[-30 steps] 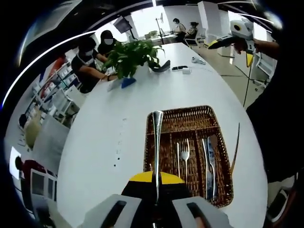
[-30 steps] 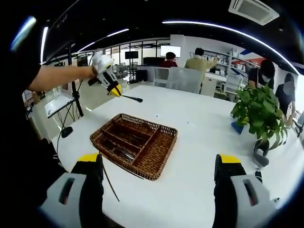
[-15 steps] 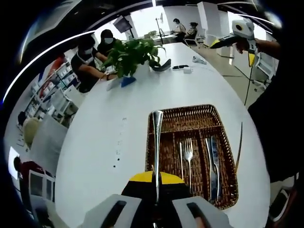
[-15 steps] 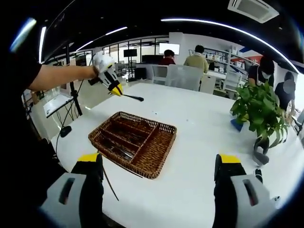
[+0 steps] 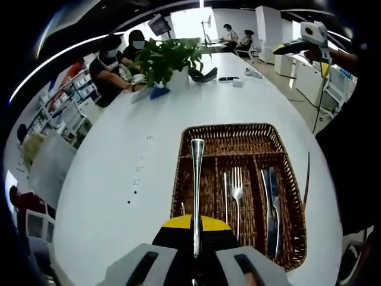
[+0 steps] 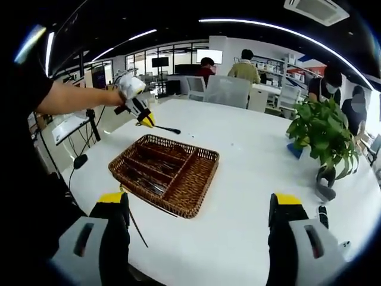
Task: Arrange the knives, forks, and spoons in their matching storage slots by inserting each utensil handle-first until every utensil is classified and aligned in the correct compartment
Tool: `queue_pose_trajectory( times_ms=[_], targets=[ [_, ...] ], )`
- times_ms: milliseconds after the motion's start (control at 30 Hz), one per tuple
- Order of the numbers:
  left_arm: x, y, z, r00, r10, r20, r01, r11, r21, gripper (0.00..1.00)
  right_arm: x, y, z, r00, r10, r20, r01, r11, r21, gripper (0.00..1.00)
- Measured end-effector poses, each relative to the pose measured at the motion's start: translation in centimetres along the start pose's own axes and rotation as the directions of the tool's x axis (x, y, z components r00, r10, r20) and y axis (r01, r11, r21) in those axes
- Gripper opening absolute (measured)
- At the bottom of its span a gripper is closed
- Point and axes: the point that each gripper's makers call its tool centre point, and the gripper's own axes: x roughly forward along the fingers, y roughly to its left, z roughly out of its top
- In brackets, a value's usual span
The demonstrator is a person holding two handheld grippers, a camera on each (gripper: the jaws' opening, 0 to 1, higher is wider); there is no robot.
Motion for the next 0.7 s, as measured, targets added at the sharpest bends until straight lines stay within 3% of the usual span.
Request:
queue_pose_trajectory(
  times_ms=[133,700],
  targets=[
    [1.2,-0.3,-0.9,1.0,0.002,-0.022,-0.001,1.0,0.01,0.0,0.0,0.1,-0.2,1.0,-0.001,-0.008,0.001,1.0,0.001,0.99],
    [3.6,-0.1,-2.5,1.0,-0.018,-0.003,0.018,1.0,-0.025,0.0,0.4,0.6,-0.8,0.999,-0.004,-0.045,0.004,1.0,-0.01,0.99]
  ],
)
